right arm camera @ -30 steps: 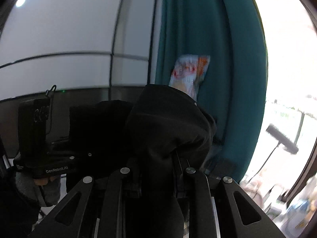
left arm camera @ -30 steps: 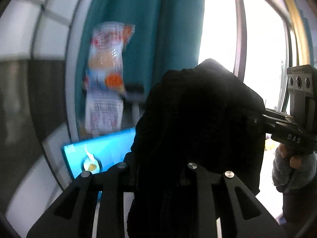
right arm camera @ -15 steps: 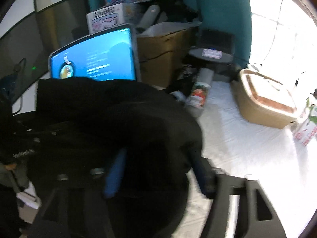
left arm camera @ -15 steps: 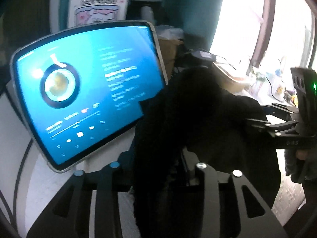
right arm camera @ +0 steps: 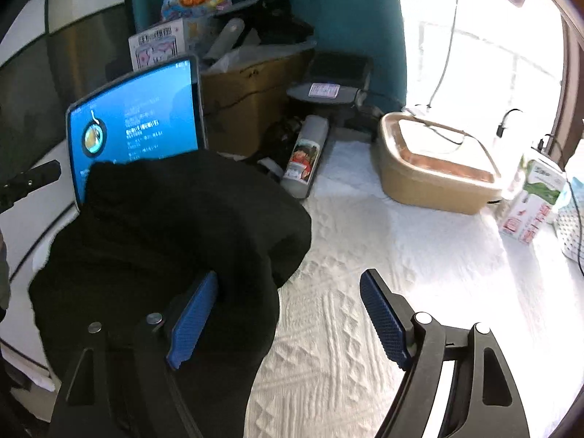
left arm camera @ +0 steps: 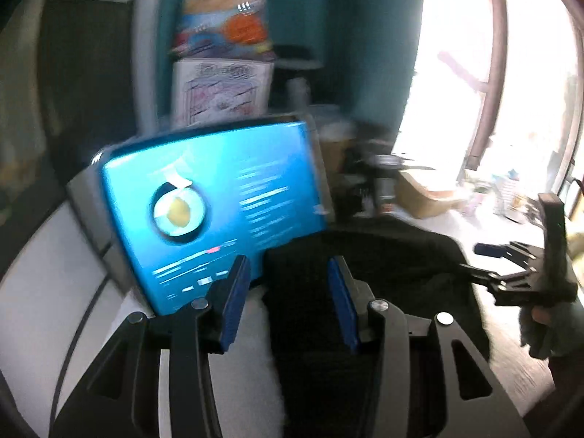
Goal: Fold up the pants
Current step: 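Lower the pants beside the tablet and open both tools to release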
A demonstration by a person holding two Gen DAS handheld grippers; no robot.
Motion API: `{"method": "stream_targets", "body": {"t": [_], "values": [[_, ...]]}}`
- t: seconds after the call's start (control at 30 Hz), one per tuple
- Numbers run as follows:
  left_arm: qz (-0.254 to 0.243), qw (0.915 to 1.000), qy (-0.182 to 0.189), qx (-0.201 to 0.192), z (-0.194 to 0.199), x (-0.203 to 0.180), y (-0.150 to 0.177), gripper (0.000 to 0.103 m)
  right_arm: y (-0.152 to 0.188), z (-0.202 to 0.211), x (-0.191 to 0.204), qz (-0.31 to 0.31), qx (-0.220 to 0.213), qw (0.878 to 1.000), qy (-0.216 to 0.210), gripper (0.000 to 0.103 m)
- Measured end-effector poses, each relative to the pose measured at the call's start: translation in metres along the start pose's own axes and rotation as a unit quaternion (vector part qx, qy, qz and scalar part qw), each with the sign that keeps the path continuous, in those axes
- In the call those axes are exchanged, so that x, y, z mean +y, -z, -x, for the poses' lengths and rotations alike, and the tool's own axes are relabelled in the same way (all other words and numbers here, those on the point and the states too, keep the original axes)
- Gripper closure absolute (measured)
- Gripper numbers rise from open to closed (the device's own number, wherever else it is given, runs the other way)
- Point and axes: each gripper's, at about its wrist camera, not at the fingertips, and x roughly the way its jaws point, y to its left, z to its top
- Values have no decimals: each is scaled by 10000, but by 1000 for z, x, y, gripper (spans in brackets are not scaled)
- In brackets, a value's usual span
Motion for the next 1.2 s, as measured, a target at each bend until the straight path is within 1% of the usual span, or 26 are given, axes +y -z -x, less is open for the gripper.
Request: {"method": "stream_targets", "body": {"t": [0.07,0.1,0.17,0.33,0.43,0.57,0.7,0.9,1.0,1.2], "values": [[-189,9996,195,60,-3,-18,2,59,2,12,4,-14,-105,9999,-57,21],[-173,9995,206,165,-10,-25,3,59,4,14,7,43,-103,9999,-85,21],[-33,9983,399,421,-28,-35,9,59,10,12,15,171,13,9998,-130,21],[185,9955,362,859,-54,-46,30,59,28,-1,22,184,318,9991,-191,21],[245,9943,310,995,-58,-44,41,59,38,-3,23,174,392,9989,-203,21],[268,9942,269,1005,-55,-46,53,59,51,-3,23,129,473,9986,-198,21],[186,9946,187,1004,-54,-51,58,59,63,-2,24,99,524,9984,-189,21],[104,9947,82,1024,-40,-55,64,59,79,7,23,46,577,9982,-128,21],[63,9951,138,973,-28,-56,58,59,85,16,23,8,552,9984,-122,21],[-86,9974,278,664,-19,-66,35,59,87,43,18,-13,360,9993,27,21]]}}
